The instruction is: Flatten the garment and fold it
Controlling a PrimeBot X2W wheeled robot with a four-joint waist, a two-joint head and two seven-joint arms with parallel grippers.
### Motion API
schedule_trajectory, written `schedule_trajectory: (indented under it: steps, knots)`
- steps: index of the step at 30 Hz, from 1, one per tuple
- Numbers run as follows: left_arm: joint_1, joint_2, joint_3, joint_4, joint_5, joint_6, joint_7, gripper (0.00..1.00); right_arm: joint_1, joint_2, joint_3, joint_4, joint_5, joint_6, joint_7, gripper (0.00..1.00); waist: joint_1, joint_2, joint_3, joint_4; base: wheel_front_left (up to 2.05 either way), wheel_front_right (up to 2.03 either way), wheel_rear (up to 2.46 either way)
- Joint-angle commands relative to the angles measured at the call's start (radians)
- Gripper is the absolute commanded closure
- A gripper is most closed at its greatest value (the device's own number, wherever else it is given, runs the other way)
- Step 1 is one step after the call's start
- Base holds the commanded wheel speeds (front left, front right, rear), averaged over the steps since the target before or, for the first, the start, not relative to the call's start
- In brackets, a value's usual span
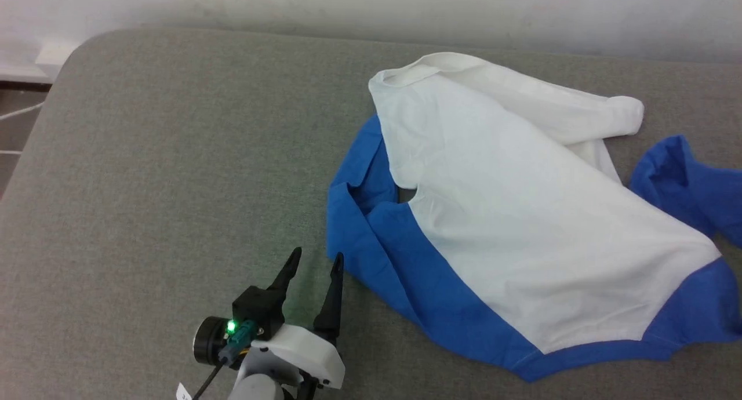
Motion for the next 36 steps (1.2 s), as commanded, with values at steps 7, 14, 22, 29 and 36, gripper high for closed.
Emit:
schedule_trajectory:
  steps: [7,14,22,29,36]
  knots:
    - [-0.021,0.0,-0.009,0.011,-0.006,-0.003,-0.005,0.0,-0.155,0.001,-0.229,0.225,-0.306,-0.001,-0.226,0.0,-0.0002,-0.0001,-0.005,0.017,0.0,0.0,0.0]
    - [-0.009,0.0,-0.005,-0.008,-0.016,0.003,-0.005,0.0,-0.144,-0.008,-0.063,0.207,-0.327,-0.001,-0.382,0.0,-0.0002,-0.0001,-0.049,-0.003,0.0,0.0,0.0]
    - [0.026,0.0,0.009,-0.047,-0.047,0.0,-0.005,0.0,0.082,-0.08,0.301,-0.058,-0.211,-0.001,-0.59,0.0,-0.0002,-0.0001,-0.111,-0.048,0.0,0.0,0.0]
    - [0.046,0.0,-0.039,-0.02,-0.058,-0.009,0.007,0.0,0.259,-0.043,0.404,-0.228,-0.241,-0.001,-0.702,0.0,-0.0002,-0.0001,-0.128,-0.078,0.0,0.0,0.0]
    - [0.069,0.0,-0.124,-0.02,-0.108,0.012,0.216,0.0,0.365,0.058,0.403,-0.326,-0.288,-0.001,-0.724,0.0,-0.0002,-0.0001,-0.121,-0.11,0.0,0.0,0.0]
